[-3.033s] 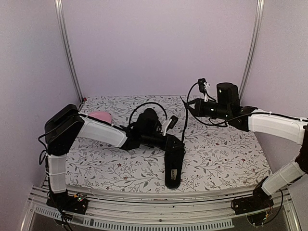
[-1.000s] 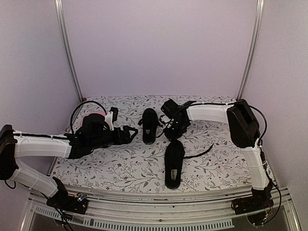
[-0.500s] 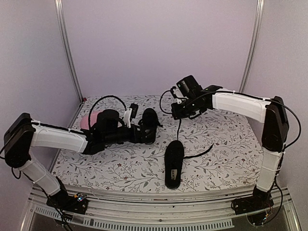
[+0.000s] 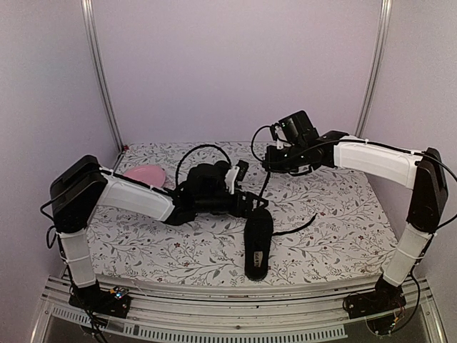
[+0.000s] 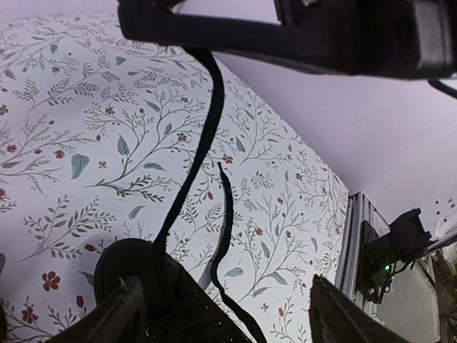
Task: Tie the shoes
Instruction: Pass from the right arm to the left
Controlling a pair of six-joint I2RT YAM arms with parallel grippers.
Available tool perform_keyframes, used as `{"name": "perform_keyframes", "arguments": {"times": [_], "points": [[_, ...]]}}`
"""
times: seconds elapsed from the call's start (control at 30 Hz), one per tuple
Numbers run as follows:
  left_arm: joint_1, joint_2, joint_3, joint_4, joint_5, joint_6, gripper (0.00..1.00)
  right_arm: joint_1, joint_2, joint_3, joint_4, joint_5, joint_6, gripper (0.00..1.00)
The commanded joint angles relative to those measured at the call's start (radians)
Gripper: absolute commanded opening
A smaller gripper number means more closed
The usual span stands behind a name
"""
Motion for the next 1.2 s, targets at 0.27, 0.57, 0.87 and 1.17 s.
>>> {"name": "perform_keyframes", "arguments": {"times": [0.27, 0.57, 0.87, 1.17], "points": [[-0.033, 0.087, 0.045, -0.028, -0.015, -0.004, 0.59, 0.001, -0.078, -0.026, 0.067, -0.024, 0.041, 0.02], [-0.052, 0.085, 0.038, -0.015, -0.011, -0.011, 0.19, -0.001, -0.093, -0.036, 0.077, -0.026, 0.046, 0.02], [-0.052, 0.023, -0.011, 0.028, -0.013, -0.019, 0.00, -0.003, -0.058, -0.043, 0.092, -0.008, 0.044, 0.02], [-0.050, -0.047, -0.072, -0.037, 0.004, -0.054, 0.00, -0.082, -0.089, -0.216, 0.038, 0.120, 0.111, 0.71]]}}
